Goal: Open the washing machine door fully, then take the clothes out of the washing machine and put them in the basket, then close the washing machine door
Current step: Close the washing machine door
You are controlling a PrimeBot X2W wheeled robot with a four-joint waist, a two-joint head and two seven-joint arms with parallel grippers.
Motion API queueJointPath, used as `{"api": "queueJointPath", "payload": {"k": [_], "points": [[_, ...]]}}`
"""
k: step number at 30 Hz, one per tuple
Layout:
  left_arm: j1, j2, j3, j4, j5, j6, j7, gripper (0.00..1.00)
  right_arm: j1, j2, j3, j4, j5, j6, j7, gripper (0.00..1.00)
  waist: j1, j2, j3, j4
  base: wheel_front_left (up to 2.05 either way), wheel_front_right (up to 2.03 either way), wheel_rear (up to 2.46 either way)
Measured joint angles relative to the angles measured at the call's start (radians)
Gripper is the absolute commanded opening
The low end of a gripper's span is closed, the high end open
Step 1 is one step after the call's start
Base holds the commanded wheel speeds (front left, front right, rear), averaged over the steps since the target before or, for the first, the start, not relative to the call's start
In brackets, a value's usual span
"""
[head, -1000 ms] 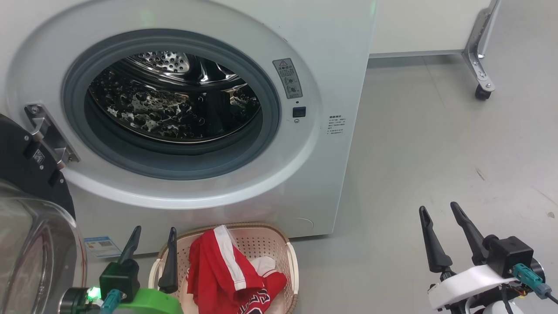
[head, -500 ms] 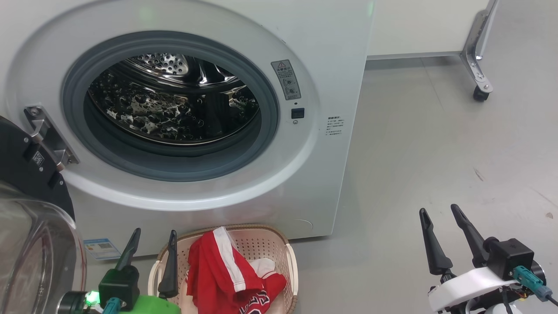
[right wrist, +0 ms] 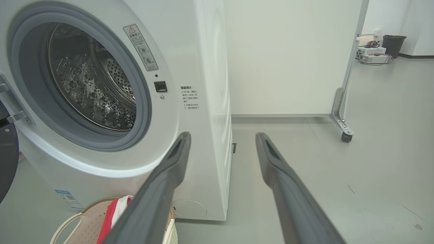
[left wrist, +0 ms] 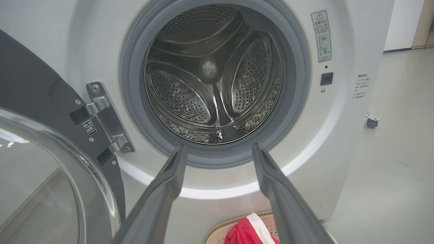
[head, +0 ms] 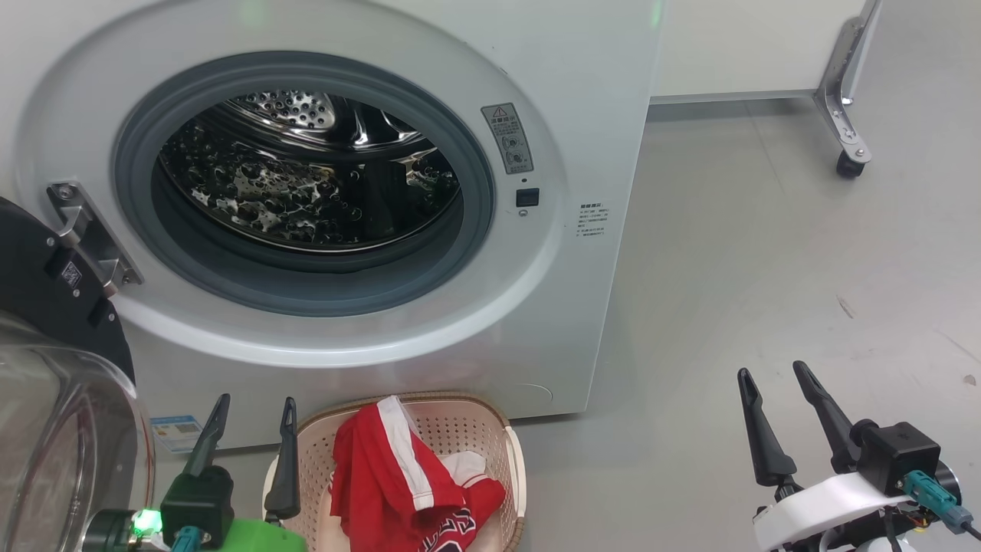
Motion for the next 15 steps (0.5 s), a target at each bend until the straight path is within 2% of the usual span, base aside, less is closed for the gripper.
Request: {"api": "queueJointPath", "payload": {"k": [15], "points": [[0.019,-0.003,0.007,-0.040,0.013,0.000,0.019,1.00,0.001,0.000,0.000,-0.010,0.000,-0.007,0.004,1.00,0.0000,0.0000,0.002,0.002,-0.69,0.69,0.00]]}}
